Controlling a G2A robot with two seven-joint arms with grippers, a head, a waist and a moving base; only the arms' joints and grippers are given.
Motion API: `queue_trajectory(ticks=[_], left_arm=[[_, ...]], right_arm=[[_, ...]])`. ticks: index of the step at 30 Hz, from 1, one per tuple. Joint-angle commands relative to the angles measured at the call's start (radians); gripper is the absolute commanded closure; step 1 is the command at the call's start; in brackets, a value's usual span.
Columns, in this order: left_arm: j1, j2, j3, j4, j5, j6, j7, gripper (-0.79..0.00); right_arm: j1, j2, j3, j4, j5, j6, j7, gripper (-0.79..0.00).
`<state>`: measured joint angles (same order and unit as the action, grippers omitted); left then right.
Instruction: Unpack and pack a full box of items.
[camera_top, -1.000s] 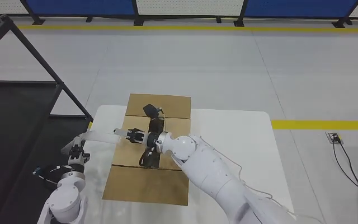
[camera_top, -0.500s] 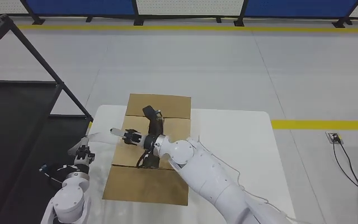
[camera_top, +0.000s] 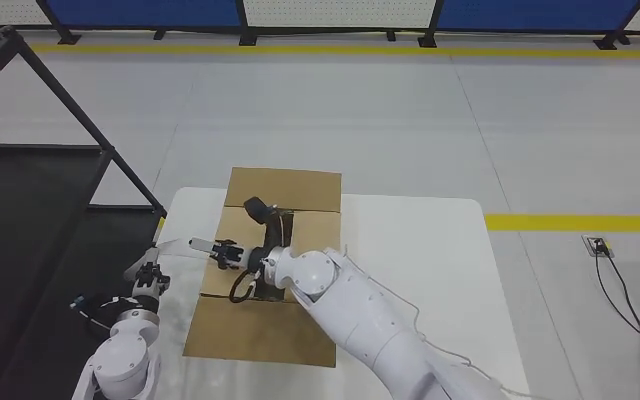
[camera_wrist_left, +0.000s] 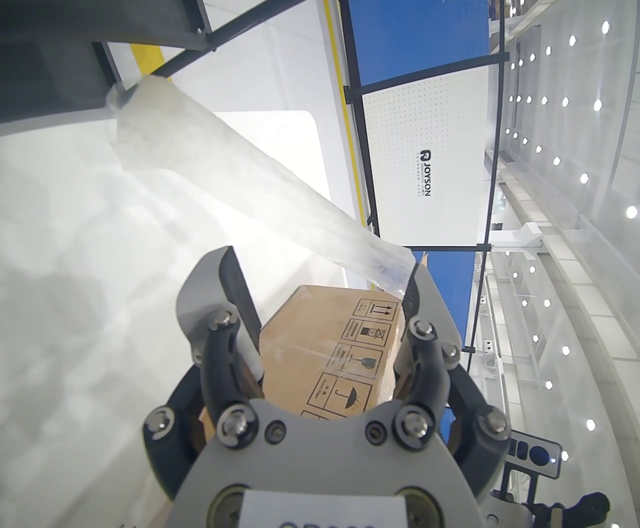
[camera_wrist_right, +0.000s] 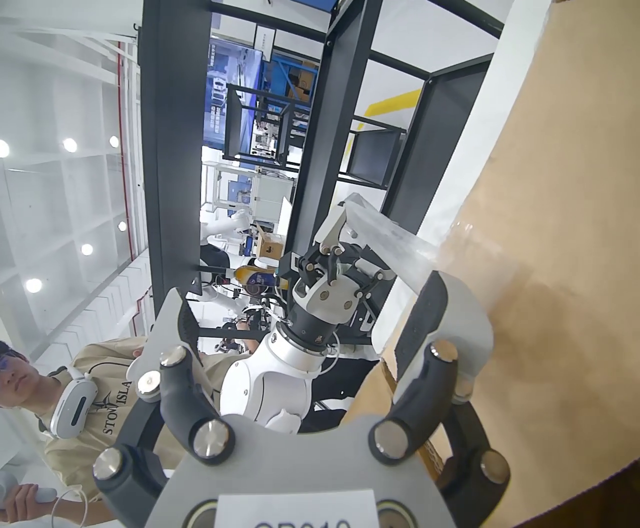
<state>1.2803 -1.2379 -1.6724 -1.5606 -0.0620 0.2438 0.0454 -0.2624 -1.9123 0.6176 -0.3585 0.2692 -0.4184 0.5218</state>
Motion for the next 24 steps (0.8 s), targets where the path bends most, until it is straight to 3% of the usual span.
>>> queue_trajectory(ticks=[1, 19, 24], left_arm=[[0.001, 0.000, -0.001, 0.001, 0.001, -0.002, -0.004, -0.634], [0.033, -0.003, 0.016, -0.032, 0.038, -0.024, -0.039, -0.628], [0.033, -0.005, 0.019, -0.035, 0.042, -0.026, -0.044, -0.637]], right_arm=[[0.002, -0.009, 0.002, 0.018, 0.001, -0.004, 0.002, -0.785], [0.005, -0.038, 0.035, 0.082, -0.055, -0.144, -0.091, -0.785], [0.005, -0.045, 0.043, 0.092, -0.063, -0.111, -0.079, -0.785]])
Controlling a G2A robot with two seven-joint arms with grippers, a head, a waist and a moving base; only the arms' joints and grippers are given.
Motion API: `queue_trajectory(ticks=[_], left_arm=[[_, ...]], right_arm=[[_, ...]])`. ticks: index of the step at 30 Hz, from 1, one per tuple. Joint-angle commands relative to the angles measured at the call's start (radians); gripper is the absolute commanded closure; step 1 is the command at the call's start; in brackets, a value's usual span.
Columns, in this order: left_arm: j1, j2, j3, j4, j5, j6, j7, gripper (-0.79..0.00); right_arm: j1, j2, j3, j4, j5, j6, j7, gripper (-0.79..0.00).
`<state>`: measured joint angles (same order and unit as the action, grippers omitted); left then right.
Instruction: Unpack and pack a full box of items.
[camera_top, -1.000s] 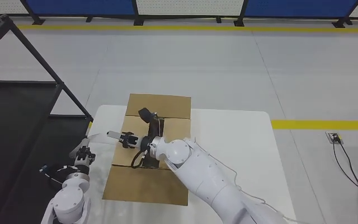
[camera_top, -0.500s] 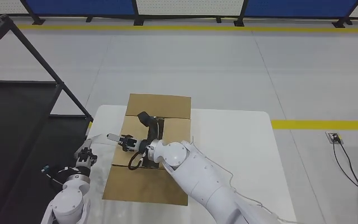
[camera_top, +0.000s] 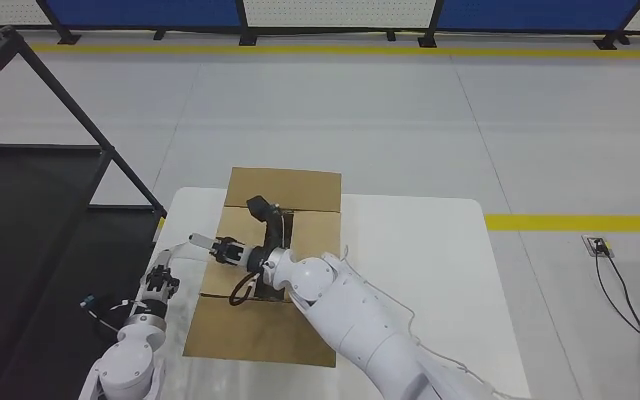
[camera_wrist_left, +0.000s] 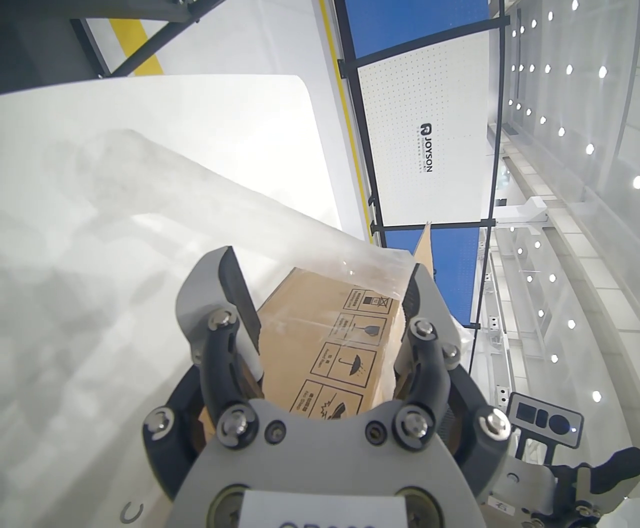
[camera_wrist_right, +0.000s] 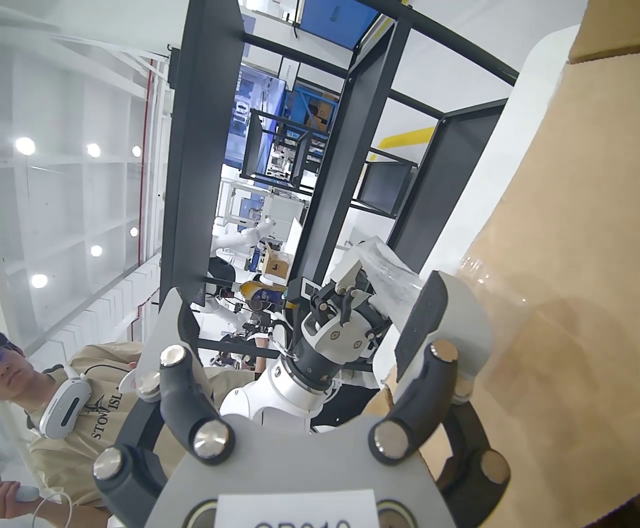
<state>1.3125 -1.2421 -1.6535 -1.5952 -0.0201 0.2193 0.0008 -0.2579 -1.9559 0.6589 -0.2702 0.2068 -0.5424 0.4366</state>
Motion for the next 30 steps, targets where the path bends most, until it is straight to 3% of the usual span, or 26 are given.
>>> queue_trajectory(ticks=[1, 8, 30], left_arm=[[0.001, -0.001, 0.000, -0.001, 0.001, -0.001, 0.000, -0.637], [0.001, -0.002, -0.008, 0.002, -0.001, -0.001, -0.001, -0.656], [0.004, 0.001, -0.030, 0.003, 0.018, -0.027, -0.055, -0.677]], right_arm=[[0.000, -0.004, 0.004, 0.007, 0.000, 0.023, 0.012, -0.785], [-0.001, -0.012, 0.021, 0.033, 0.006, 0.067, 0.043, -0.785], [-0.004, -0.016, 0.075, 0.054, -0.007, 0.074, 0.061, -0.785]])
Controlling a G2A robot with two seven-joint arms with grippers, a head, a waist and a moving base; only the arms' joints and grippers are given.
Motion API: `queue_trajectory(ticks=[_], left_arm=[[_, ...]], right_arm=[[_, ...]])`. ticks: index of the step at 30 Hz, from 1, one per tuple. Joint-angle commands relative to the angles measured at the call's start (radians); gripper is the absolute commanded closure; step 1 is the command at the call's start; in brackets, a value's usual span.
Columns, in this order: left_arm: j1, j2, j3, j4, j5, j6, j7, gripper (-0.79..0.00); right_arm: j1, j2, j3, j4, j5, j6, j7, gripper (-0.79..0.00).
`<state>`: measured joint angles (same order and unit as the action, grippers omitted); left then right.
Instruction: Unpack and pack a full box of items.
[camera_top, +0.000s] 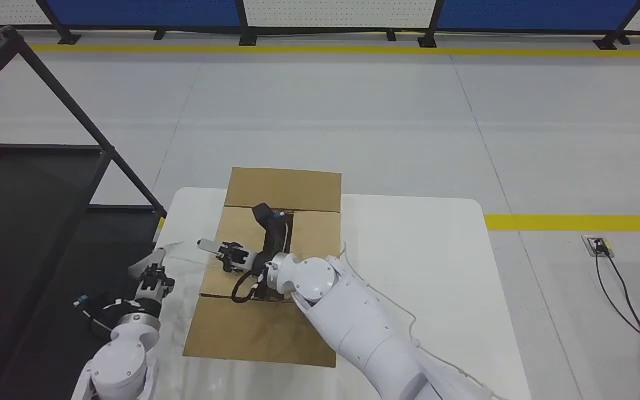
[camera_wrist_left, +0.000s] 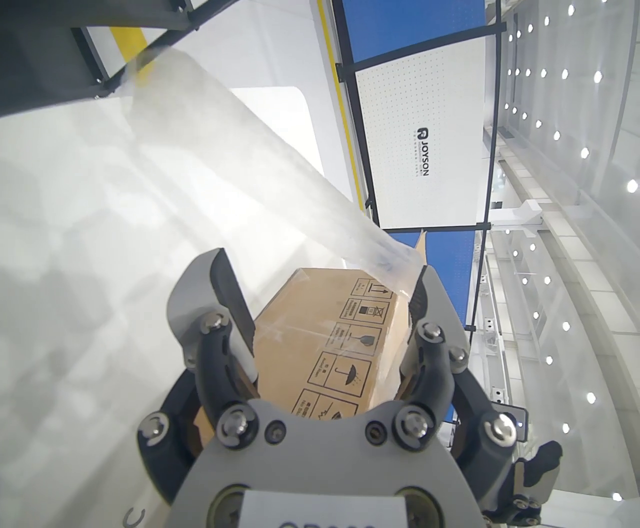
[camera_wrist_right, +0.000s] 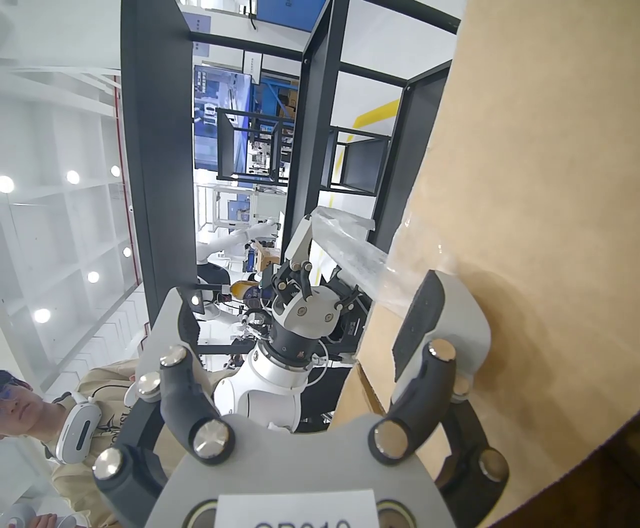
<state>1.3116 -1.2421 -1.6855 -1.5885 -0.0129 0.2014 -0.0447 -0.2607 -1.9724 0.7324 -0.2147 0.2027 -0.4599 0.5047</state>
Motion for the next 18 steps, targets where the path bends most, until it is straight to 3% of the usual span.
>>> queue_trajectory(ticks=[1, 7, 13, 18], left_arm=[[0.010, 0.001, 0.003, -0.007, 0.020, -0.016, -0.016, -0.674], [0.020, 0.001, 0.008, -0.017, 0.030, -0.021, -0.022, -0.677], [0.009, -0.002, 0.017, -0.024, 0.024, -0.001, -0.017, -0.677], [-0.025, -0.009, 0.037, -0.029, 0.014, 0.041, 0.042, -0.683]], right_arm=[[-0.002, 0.001, 0.003, -0.003, -0.009, -0.020, -0.014, -0.785], [-0.008, 0.002, 0.007, -0.019, -0.046, -0.087, -0.077, -0.785], [-0.014, -0.001, 0.014, -0.022, -0.066, -0.085, -0.103, -0.785], [-0.017, 0.000, 0.032, -0.019, -0.061, -0.113, -0.125, -0.785]])
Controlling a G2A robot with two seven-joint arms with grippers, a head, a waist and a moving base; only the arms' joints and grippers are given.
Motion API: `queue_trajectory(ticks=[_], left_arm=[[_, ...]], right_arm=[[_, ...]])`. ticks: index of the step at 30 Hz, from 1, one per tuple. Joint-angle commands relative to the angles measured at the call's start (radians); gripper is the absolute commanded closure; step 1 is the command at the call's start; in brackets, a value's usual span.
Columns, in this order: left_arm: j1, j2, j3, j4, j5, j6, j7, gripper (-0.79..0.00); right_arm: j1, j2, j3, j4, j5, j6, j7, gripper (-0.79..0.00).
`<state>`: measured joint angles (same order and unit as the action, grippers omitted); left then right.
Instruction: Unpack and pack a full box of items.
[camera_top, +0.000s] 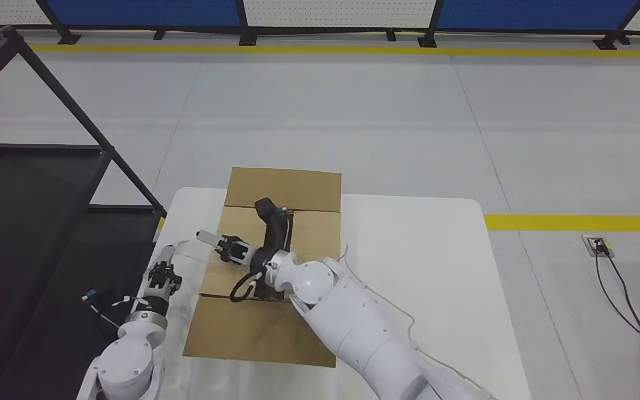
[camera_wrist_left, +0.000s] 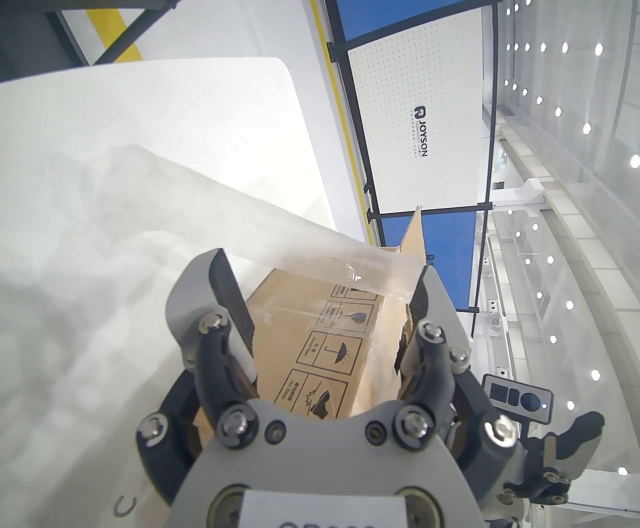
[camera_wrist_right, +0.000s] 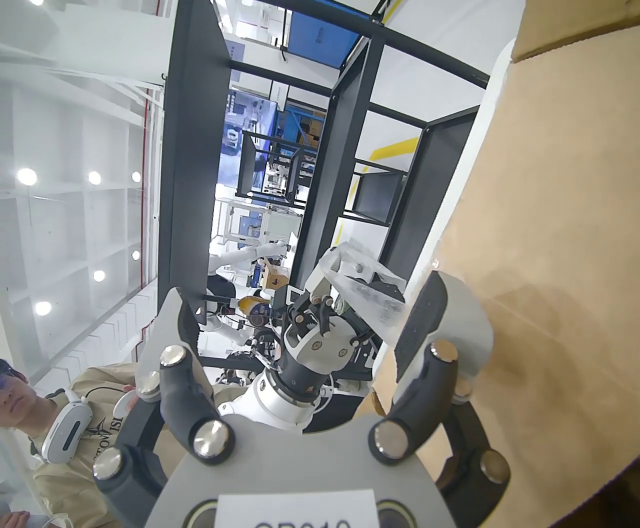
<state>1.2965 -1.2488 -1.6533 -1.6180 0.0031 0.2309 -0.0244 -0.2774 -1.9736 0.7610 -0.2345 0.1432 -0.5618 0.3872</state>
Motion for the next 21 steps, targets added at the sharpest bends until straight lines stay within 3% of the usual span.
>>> queue_trajectory(ticks=[1, 6, 21], left_arm=[[-0.019, -0.004, 0.011, 0.003, -0.003, 0.021, 0.033, -0.674], [-0.057, -0.009, 0.030, 0.019, 0.002, 0.052, 0.071, -0.674], [-0.060, -0.013, 0.024, 0.046, 0.005, 0.044, 0.070, -0.680]], right_arm=[[0.000, 0.002, 0.005, 0.001, -0.006, -0.021, -0.020, -0.785], [-0.006, 0.002, 0.012, -0.006, -0.024, -0.053, -0.040, -0.785], [-0.003, -0.013, 0.040, 0.018, -0.009, 0.045, 0.057, -0.785]])
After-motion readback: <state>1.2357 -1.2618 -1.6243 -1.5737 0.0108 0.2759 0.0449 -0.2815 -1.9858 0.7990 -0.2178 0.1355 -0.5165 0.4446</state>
